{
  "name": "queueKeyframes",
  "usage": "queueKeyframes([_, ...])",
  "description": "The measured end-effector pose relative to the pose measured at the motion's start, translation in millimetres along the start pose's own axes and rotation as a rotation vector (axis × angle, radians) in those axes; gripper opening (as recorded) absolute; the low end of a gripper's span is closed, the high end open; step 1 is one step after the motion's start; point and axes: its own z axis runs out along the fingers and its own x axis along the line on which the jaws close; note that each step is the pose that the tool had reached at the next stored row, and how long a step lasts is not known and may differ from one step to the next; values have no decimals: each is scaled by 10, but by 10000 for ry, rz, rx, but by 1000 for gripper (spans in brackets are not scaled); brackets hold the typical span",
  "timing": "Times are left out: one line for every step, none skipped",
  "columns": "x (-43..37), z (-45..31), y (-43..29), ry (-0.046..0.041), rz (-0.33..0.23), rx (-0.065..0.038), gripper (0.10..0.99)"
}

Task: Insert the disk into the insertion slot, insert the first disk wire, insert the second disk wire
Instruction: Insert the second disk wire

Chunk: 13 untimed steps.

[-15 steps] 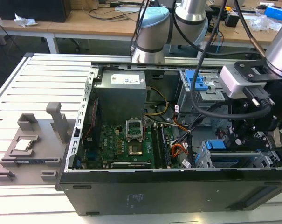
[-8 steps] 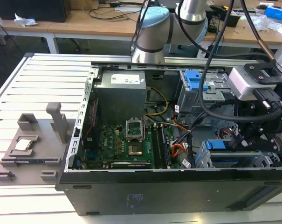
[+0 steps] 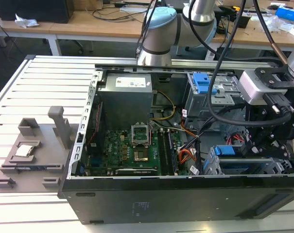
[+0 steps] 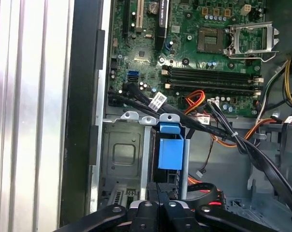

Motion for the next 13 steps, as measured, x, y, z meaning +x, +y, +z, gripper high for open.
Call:
queueKeyframes([-5, 1, 0, 1, 32, 0, 106])
queueKeyframes([-13, 2, -1, -1, 65, 1, 106])
queueKeyframes([-21, 4, -1, -2, 86, 1, 106])
queueKeyframes([-35, 4, -2, -1, 109, 2, 106])
queueKeyframes([-47, 4, -3, 0, 122, 2, 106])
queueKeyframes([-53, 3, -3, 2, 131, 3, 106])
queueKeyframes([-54, 2, -3, 0, 137, 2, 106])
queueKeyframes([-54, -8, -3, -2, 140, 2, 106])
queueKeyframes([-54, -18, -2, -2, 145, 2, 106])
queueKeyframes([-52, -24, -2, -4, 152, 2, 106])
queueKeyframes([-48, -30, -5, -2, 161, 2, 106])
queueKeyframes([-30, -31, -11, -2, 173, 1, 106])
queueKeyframes([-8, -31, -16, -3, 192, -9, 106])
